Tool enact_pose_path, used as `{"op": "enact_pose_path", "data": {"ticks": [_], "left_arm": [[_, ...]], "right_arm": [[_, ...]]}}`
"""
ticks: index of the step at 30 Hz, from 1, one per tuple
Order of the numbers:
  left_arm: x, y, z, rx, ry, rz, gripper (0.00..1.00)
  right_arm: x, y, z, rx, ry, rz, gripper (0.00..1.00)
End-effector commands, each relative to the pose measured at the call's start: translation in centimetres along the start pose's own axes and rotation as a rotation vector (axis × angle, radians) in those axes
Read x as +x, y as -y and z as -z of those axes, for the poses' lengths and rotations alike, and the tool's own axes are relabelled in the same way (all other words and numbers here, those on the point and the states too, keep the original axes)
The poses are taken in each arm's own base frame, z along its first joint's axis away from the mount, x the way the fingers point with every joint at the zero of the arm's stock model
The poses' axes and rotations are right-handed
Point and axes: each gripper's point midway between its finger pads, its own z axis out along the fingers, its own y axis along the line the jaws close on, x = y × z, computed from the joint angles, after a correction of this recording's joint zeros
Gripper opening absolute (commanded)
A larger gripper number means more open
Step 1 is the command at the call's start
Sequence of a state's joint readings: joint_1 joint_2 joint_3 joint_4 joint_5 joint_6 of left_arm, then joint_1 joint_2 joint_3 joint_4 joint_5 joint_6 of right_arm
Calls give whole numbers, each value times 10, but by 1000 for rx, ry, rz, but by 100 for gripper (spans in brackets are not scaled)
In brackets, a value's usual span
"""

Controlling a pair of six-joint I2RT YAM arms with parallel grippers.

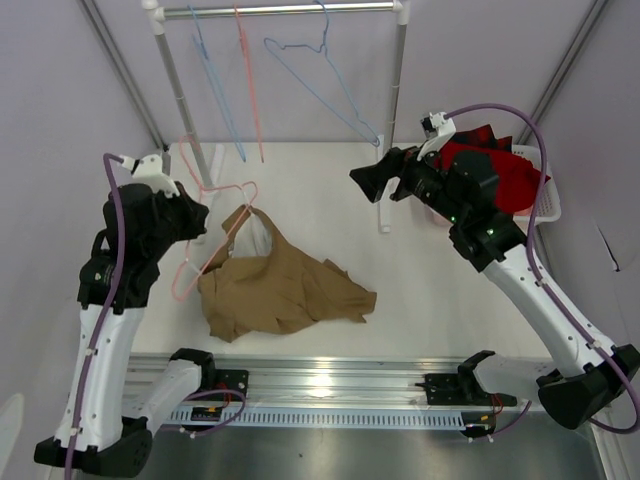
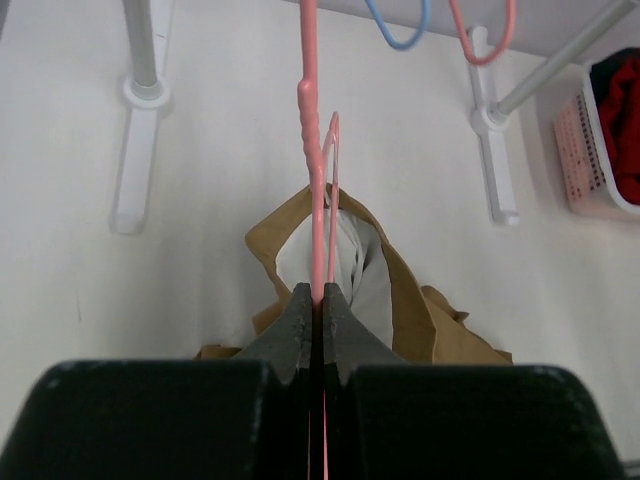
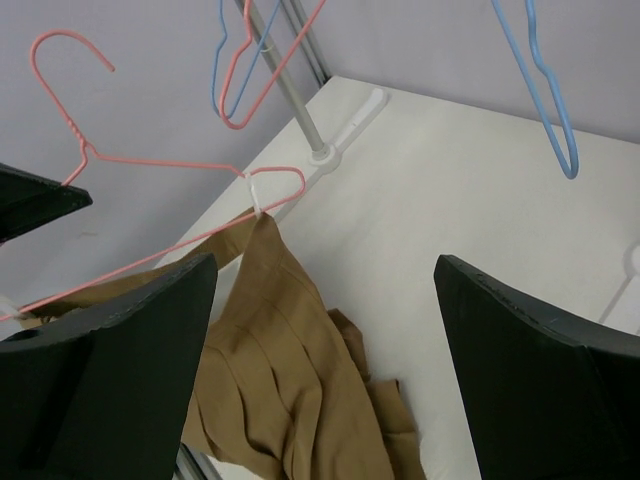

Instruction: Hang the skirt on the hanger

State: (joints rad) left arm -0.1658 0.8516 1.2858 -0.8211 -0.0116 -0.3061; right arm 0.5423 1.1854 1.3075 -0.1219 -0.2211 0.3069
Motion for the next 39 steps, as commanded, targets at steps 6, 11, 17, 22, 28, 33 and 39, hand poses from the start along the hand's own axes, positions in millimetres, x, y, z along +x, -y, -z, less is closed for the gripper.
{"op": "enact_pose_path", "data": {"ticks": [6,11,17,22,28,33,39], "left_arm": [[-106,8,-17,57,209,6,0],[-166,18,-24,53,271,-55,0],[-200,5,-44,-48,251,-66,0],[-224,10,-48,-36,296,-74,0],[-247,9,-55,-50,376,-70,0],[-257,8,-48,-67,402,-69,0],[-255,0,-44,-107,413,-72,0]], "right_arm": [[-27,-7,5,-59,61,0,96],[-29,-3,8,-57,58,1,96],[-32,7,11,-48,55,-3,96],[-35,12,14,-44,58,-4,96],[-35,14,14,-44,53,-5,96],[-32,15,15,-38,46,-3,96],[-31,15,15,-45,42,-7,96]]}}
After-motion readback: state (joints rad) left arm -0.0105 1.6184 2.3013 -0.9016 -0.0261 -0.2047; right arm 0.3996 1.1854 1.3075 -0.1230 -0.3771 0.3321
